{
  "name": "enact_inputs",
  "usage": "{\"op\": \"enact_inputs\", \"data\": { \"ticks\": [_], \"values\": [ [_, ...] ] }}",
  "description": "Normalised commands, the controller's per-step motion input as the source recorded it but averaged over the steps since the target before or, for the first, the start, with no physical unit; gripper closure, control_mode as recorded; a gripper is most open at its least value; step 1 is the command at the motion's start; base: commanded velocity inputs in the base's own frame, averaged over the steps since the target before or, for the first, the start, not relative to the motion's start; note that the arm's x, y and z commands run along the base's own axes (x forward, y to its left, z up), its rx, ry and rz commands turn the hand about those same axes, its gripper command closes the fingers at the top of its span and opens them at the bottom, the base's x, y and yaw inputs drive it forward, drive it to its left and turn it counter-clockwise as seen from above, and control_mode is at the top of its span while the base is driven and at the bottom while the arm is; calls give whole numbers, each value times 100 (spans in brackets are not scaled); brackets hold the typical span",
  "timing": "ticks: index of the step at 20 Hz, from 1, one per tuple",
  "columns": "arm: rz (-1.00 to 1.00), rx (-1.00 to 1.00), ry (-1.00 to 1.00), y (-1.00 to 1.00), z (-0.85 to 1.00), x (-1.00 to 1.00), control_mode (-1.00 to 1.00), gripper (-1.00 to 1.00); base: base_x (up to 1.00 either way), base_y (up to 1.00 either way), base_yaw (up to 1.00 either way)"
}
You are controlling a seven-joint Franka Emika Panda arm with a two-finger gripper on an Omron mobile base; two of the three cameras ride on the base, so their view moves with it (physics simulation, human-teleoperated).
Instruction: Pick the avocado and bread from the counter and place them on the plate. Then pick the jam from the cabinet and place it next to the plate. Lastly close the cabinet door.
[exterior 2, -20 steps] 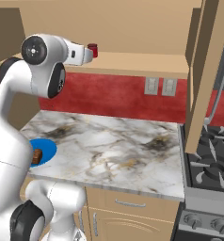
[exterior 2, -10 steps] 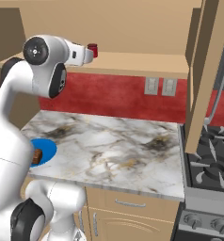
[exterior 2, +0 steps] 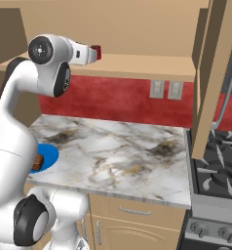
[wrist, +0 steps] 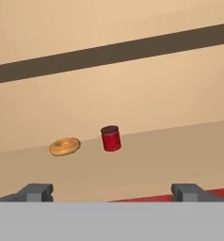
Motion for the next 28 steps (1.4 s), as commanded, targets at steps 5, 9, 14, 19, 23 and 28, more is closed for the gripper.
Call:
{"op": "enact_inputs", "data": {
  "ticks": [5,9,14,19,23,28],
  "values": [
    [0,0,2,10,0,28,-100,-100,0,0,0],
    [0,0,3,6,0,32,-100,-100,0,0,0],
    [0,0,3,1,-1,30,-100,-100,0,0,0],
    [0,0,6,0,-9,20,-100,-100,0,0,0],
    [0,0,5,0,-4,14,-100,-100,0,0,0],
    [0,0,1,0,-2,16,-100,-100,0,0,0]
  ]
}}
